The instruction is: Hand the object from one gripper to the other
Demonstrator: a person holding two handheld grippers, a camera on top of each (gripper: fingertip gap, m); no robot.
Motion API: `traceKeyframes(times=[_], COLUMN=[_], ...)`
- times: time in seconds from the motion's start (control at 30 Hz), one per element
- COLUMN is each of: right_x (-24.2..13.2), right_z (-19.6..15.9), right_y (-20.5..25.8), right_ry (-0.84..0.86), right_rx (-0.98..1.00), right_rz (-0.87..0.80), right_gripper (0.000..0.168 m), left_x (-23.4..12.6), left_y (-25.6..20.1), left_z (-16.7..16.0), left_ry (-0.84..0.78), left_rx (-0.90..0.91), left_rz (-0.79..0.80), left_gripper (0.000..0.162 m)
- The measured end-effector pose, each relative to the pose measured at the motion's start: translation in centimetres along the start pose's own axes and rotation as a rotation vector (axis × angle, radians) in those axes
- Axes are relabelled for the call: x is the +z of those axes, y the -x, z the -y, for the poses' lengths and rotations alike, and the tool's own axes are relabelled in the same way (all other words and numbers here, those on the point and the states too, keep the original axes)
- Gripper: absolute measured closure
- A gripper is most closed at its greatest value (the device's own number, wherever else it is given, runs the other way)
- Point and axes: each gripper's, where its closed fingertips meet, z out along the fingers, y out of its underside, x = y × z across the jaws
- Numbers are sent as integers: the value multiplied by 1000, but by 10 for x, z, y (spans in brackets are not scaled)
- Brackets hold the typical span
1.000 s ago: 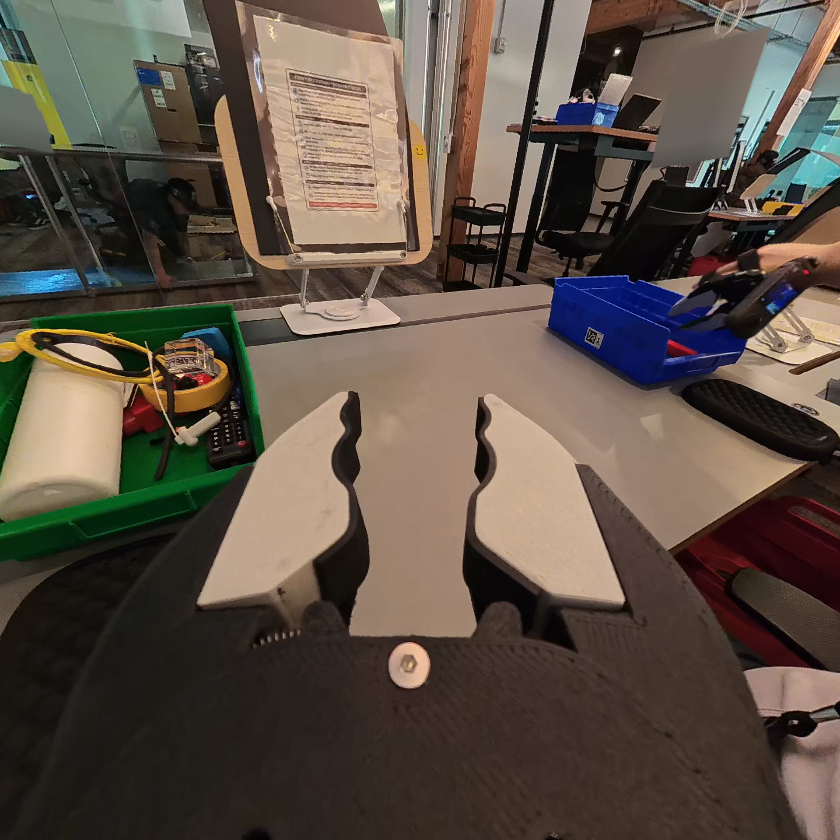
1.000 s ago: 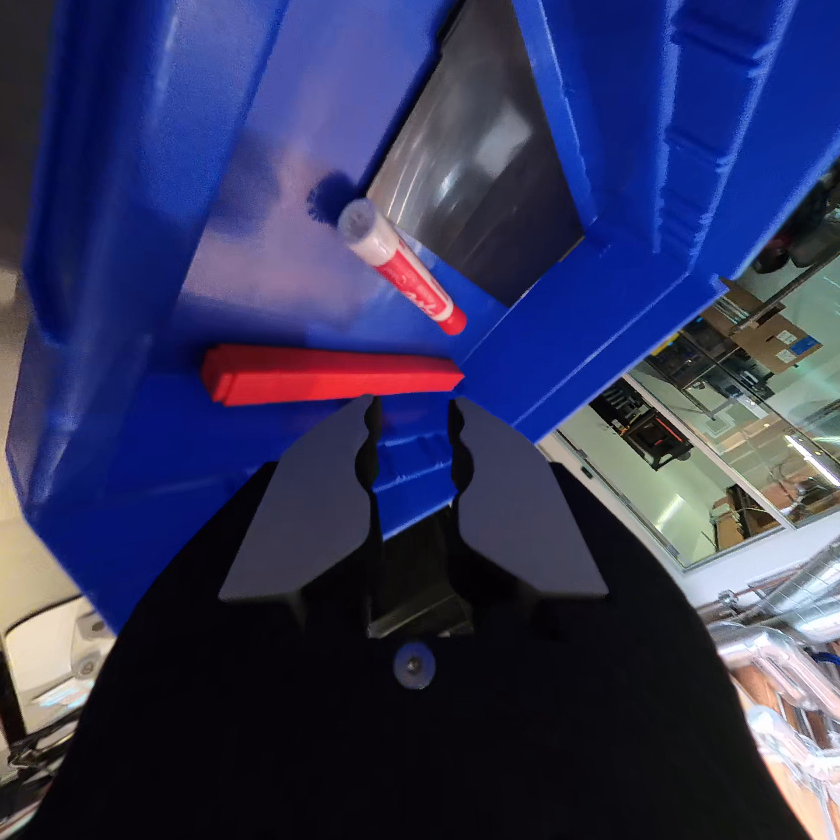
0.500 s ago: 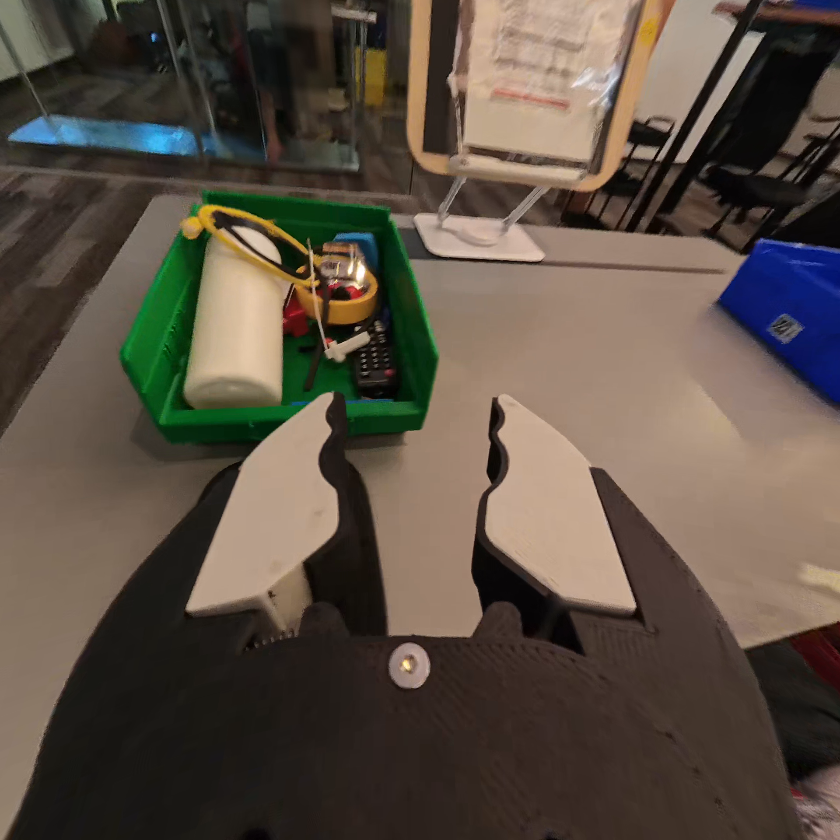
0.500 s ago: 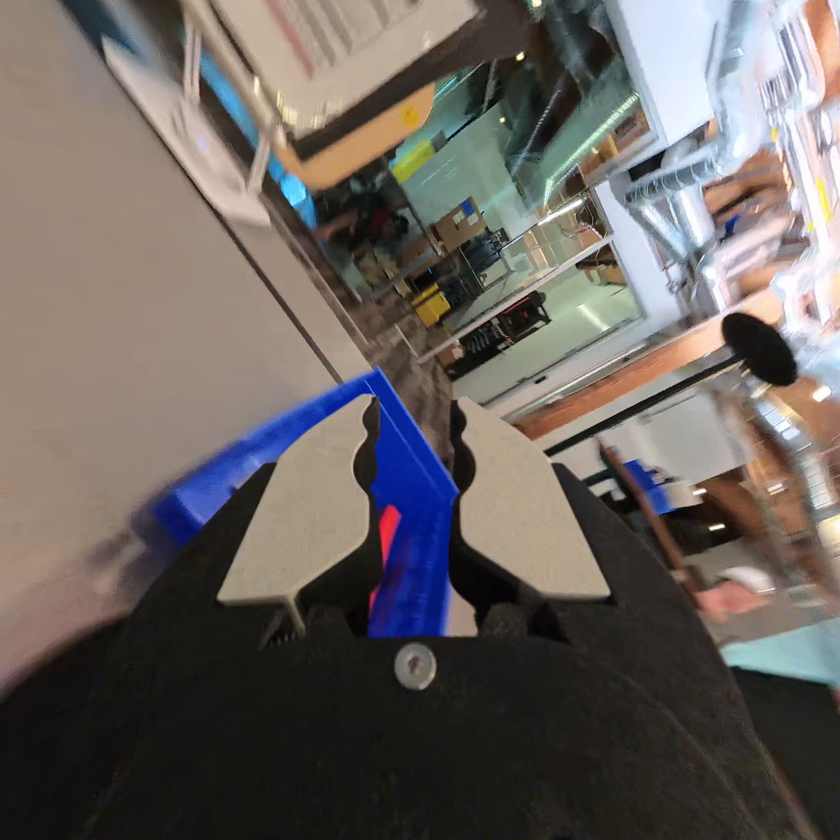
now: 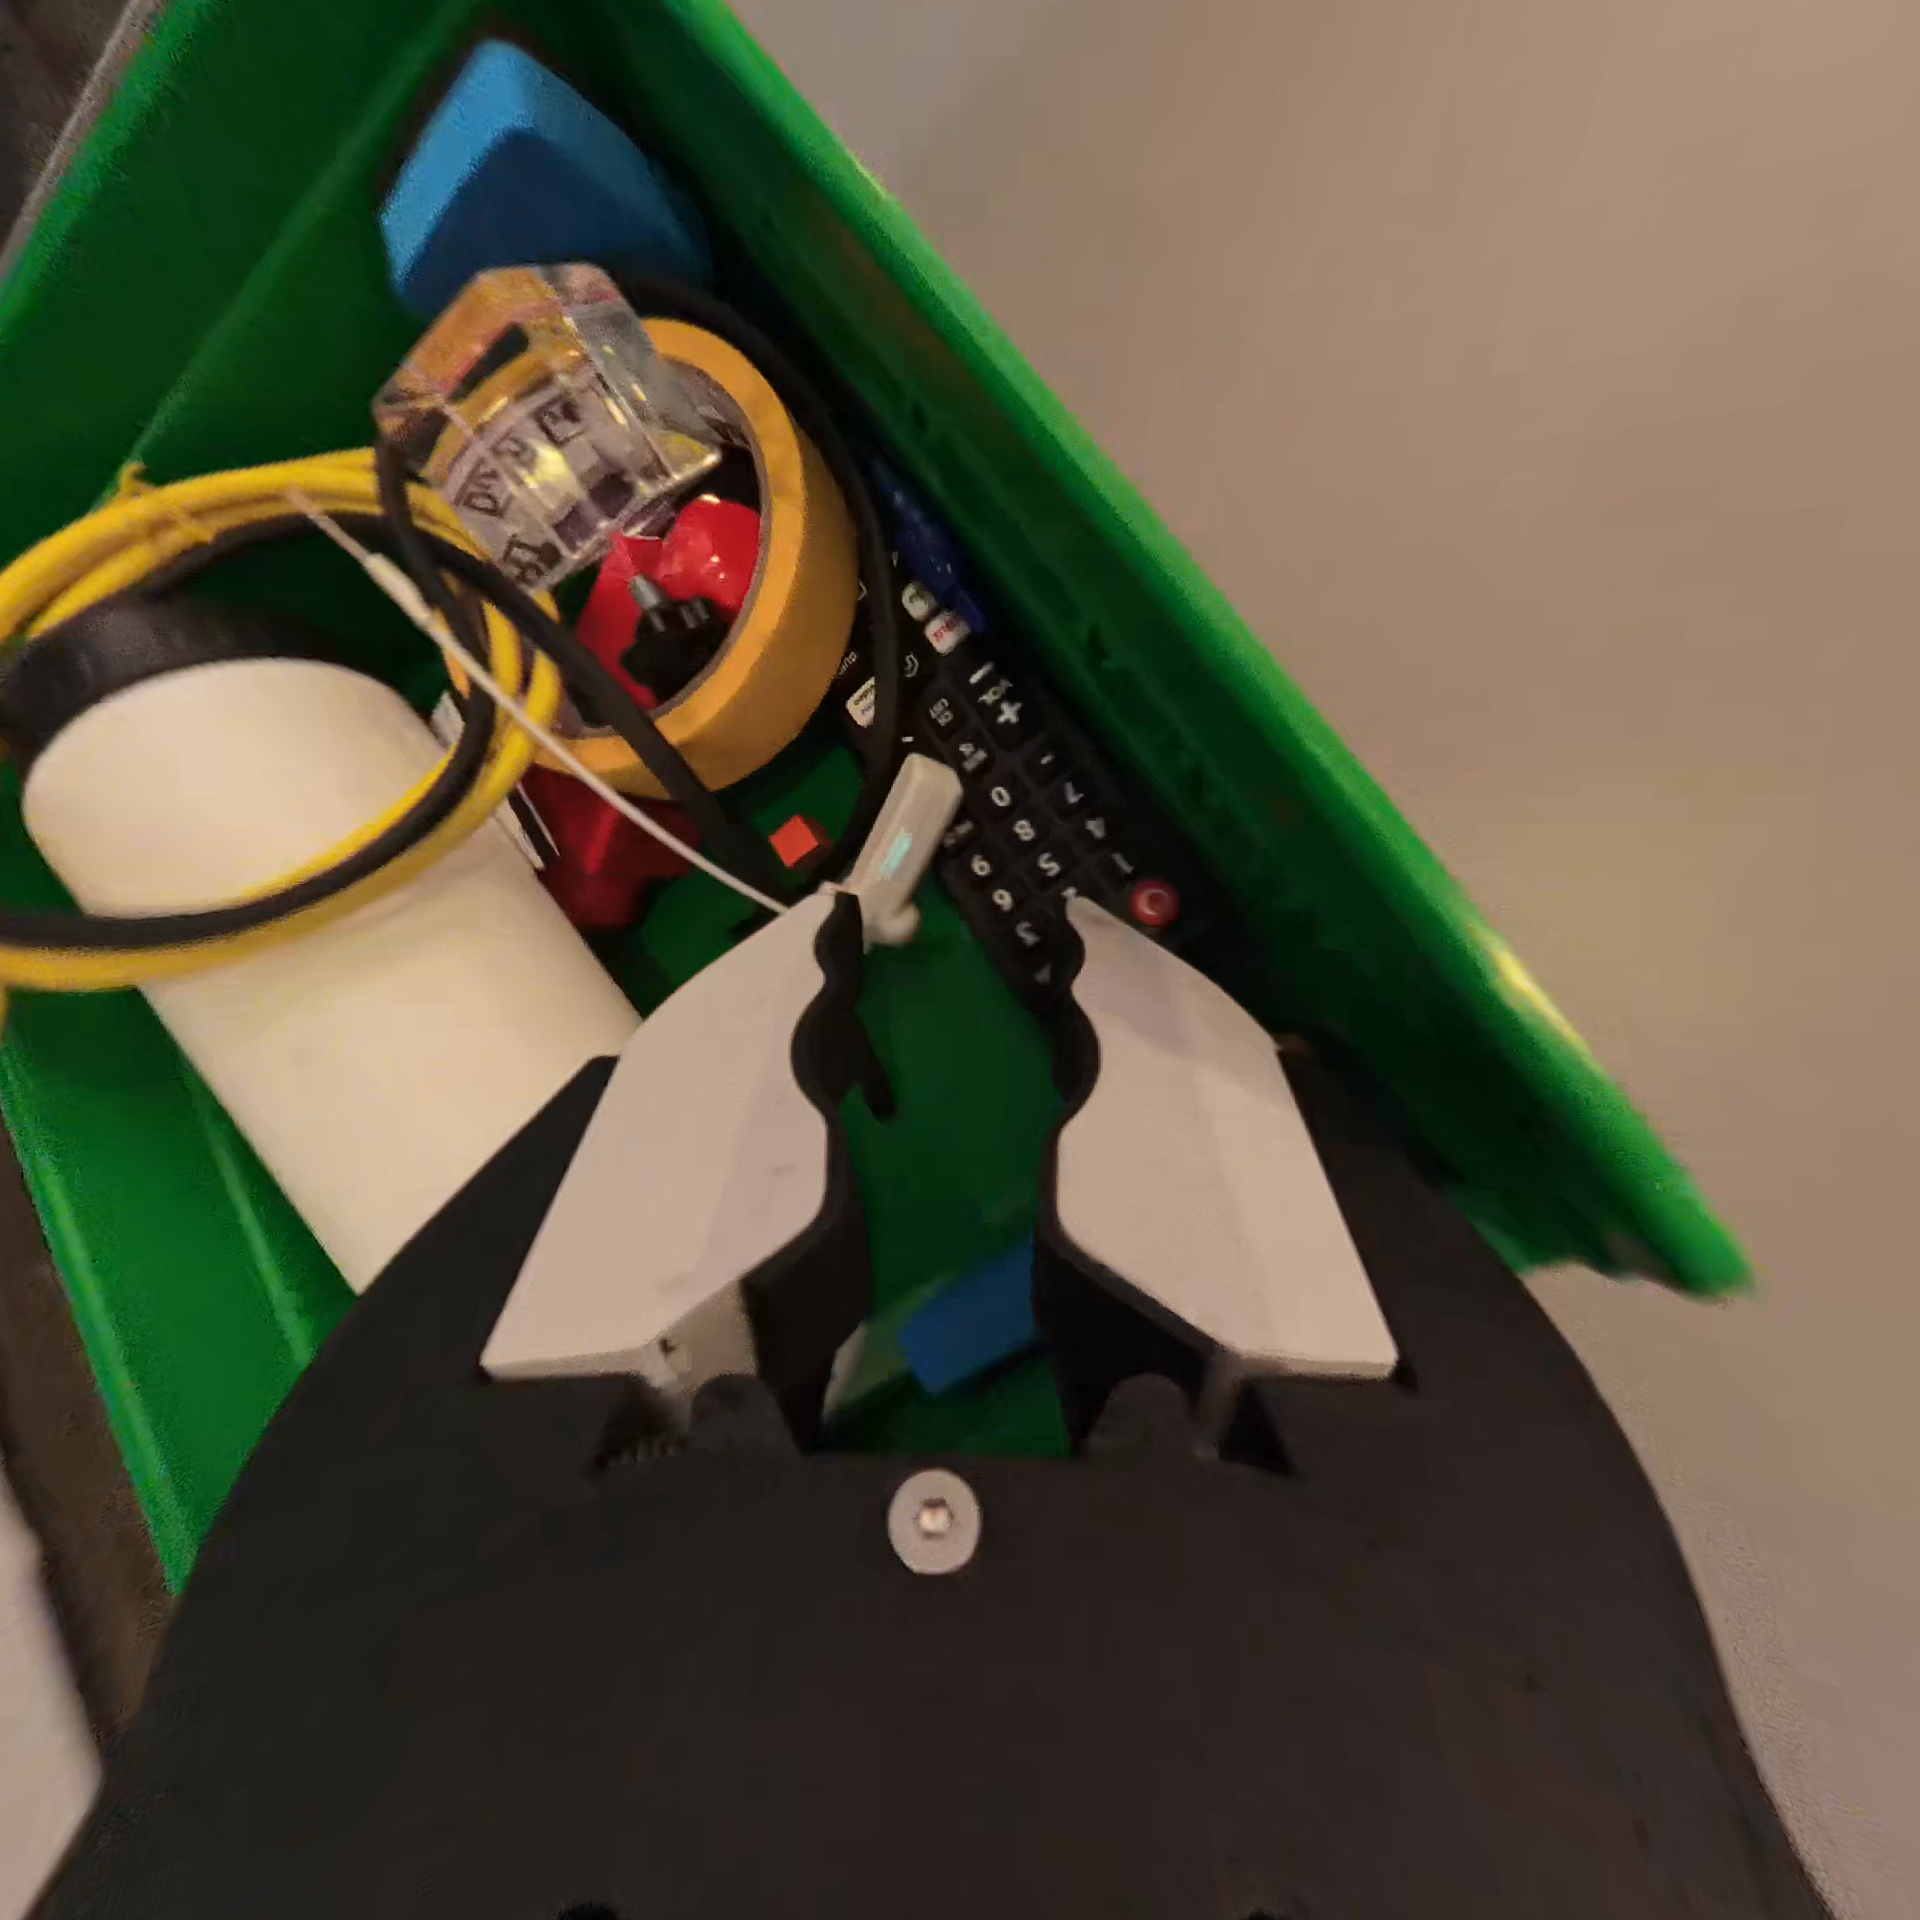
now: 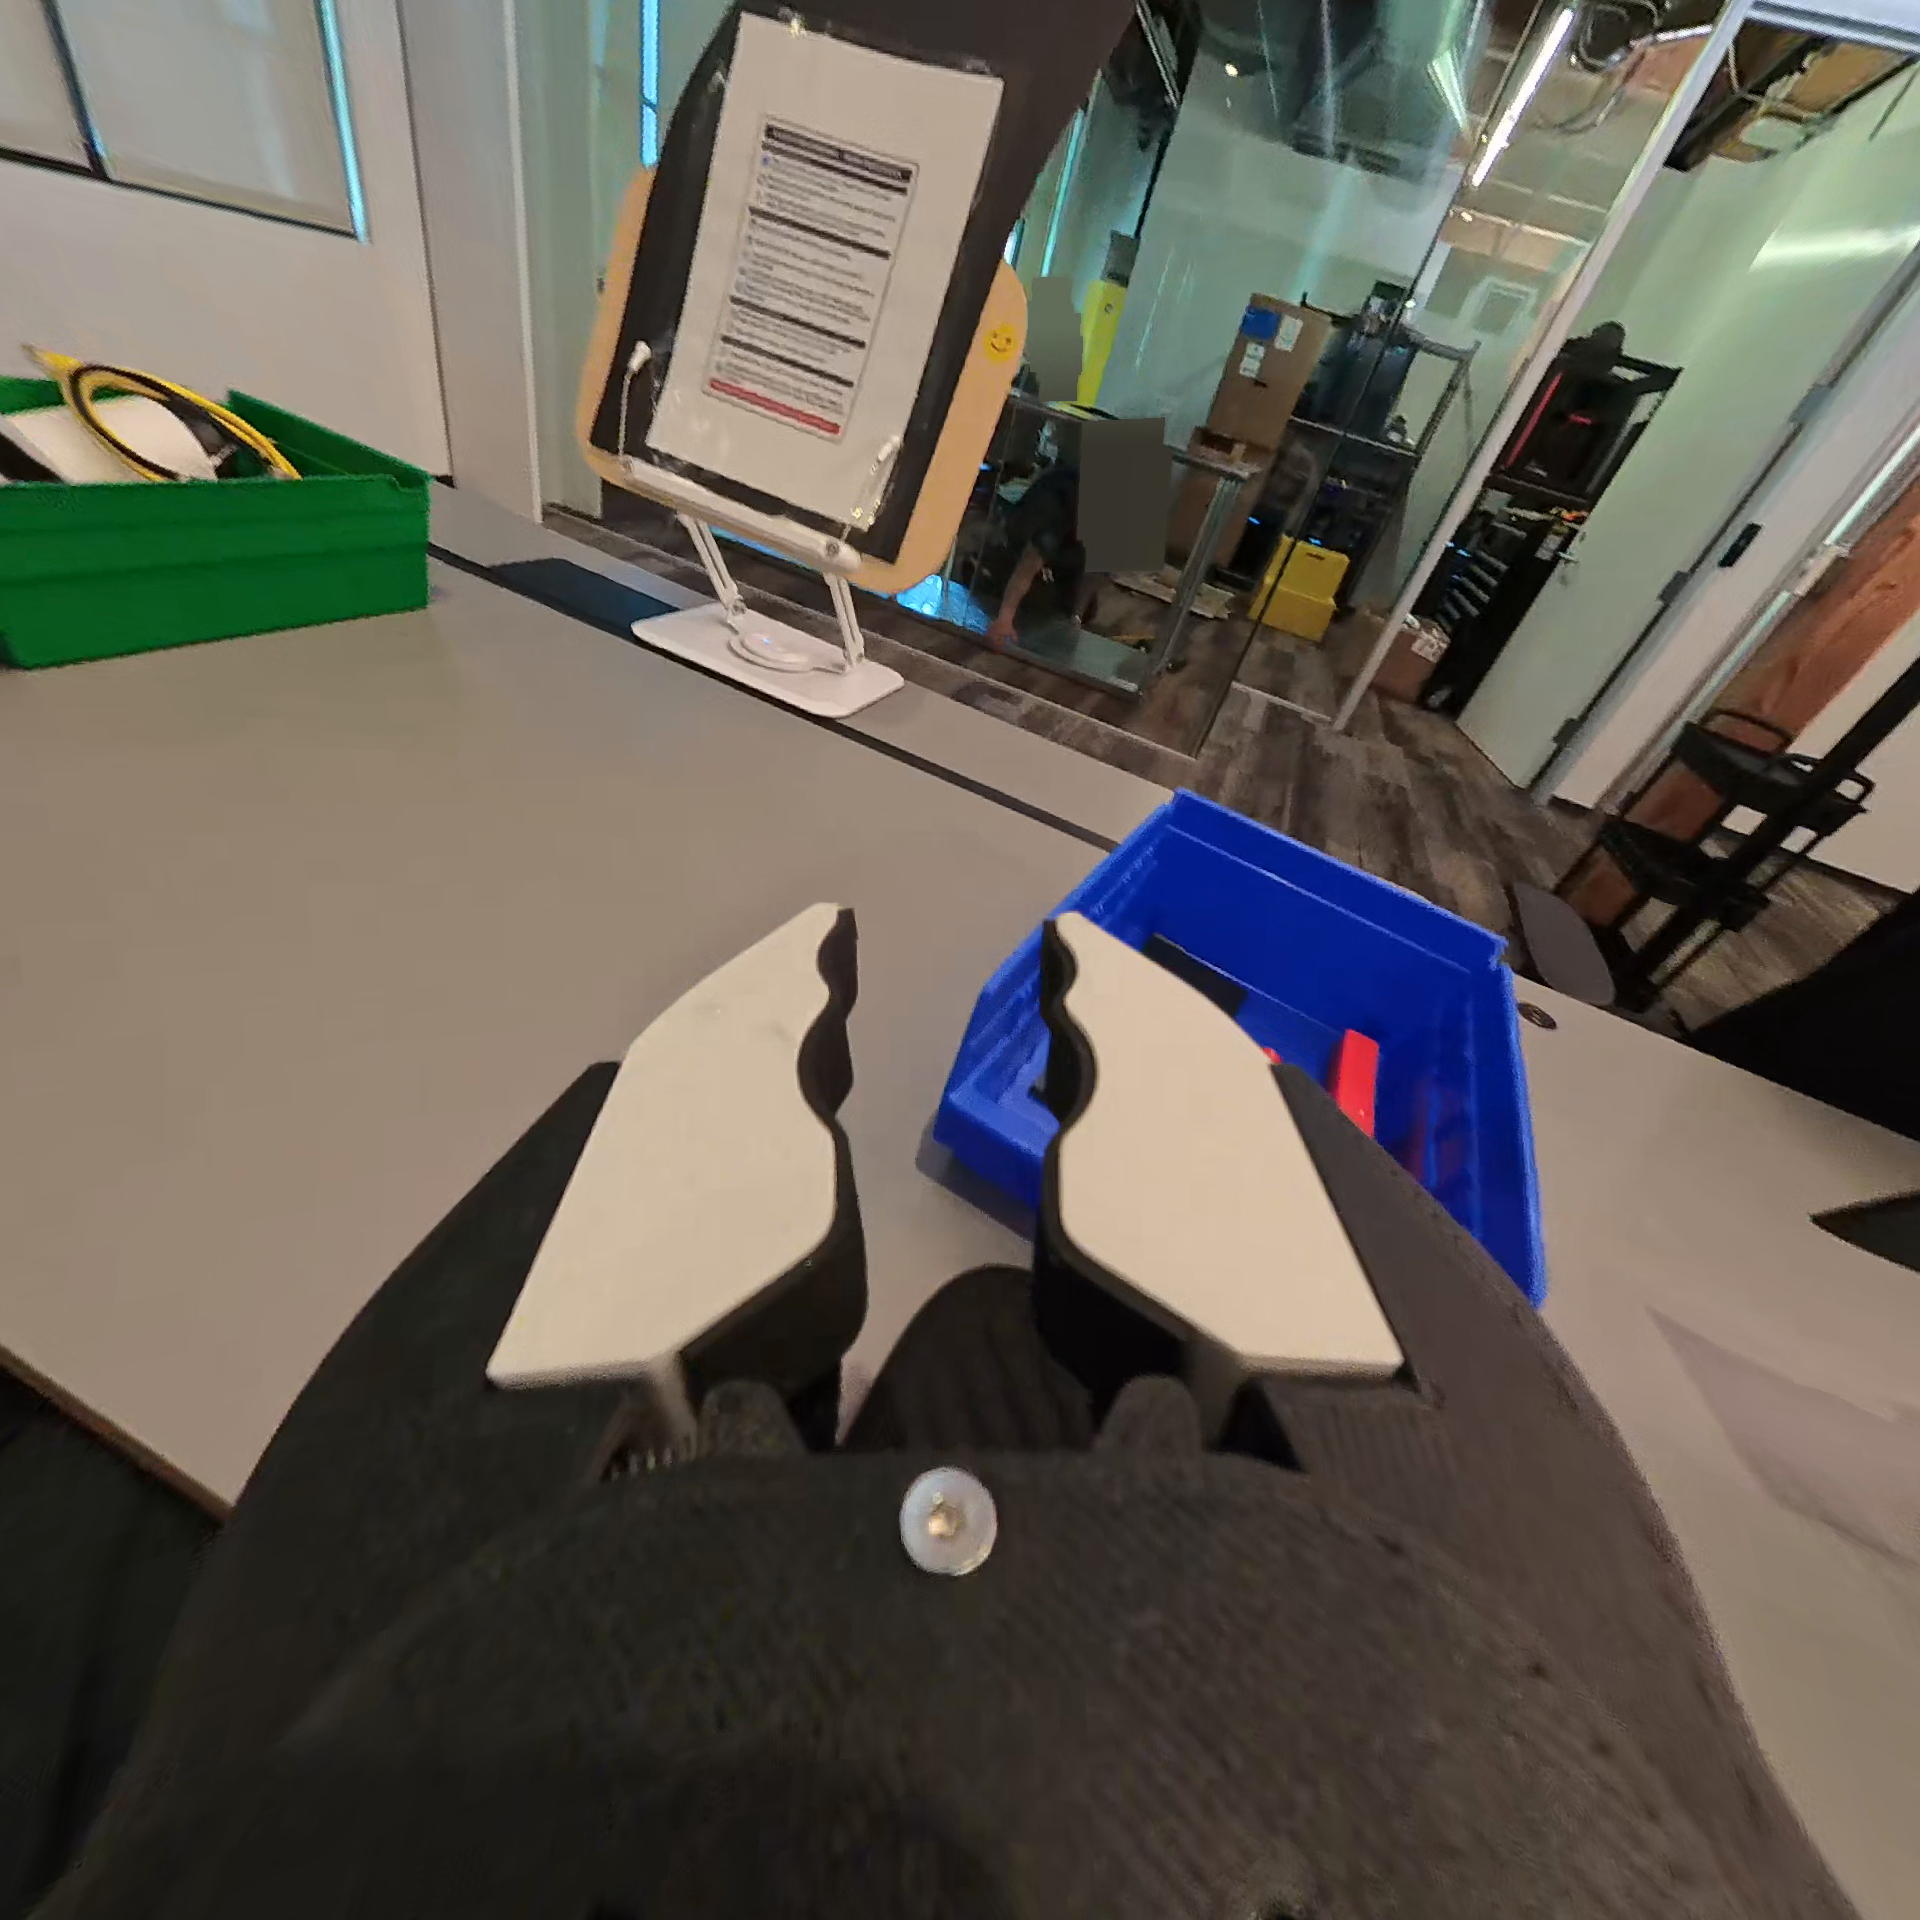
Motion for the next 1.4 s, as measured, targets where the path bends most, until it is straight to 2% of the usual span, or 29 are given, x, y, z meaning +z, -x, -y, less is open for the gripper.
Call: traceKeyframes(times=[0.03,0.2,0.4,0.63,0.7,0.8,0.9,1.0,1.13,1.3,1.4], right_x=[-4,-18,-20,-10,-9,-10,-12,-9,8,45,67], right_z=[-3,-23,-40,-37,-38,-41,-43,-44,-41,-37,-37], right_y=[-1,-1,5,13,16,19,21,22,35,75,102], right_ry=[14,78,134,154,164,182,188,172,112,32,23], right_rx=[1,12,18,1,-10,-26,-31,-3,61,101,68], right_rz=[-11,-62,-83,-72,-69,-70,-67,-54,-2,108,164], right_gripper=[134,134,133,133,133,133,133,133,134,134,134], left_x=[9,28,26,41,46,45,33,5,-50,-125,-143], left_y=[4,12,15,22,22,23,25,27,29,16,20], left_z=[-2,0,-1,-20,-22,-18,-5,17,51,91,92], left_ry=[37,127,167,330,357,342,241,67,-177,-443,-432], left_rx=[64,277,317,525,539,541,491,360,138,-69,-86], left_rz=[23,58,-16,-29,-22,-6,43,76,82,-7,28], left_gripper=[128,144,137,138,147,146,147,147,148,151,151])
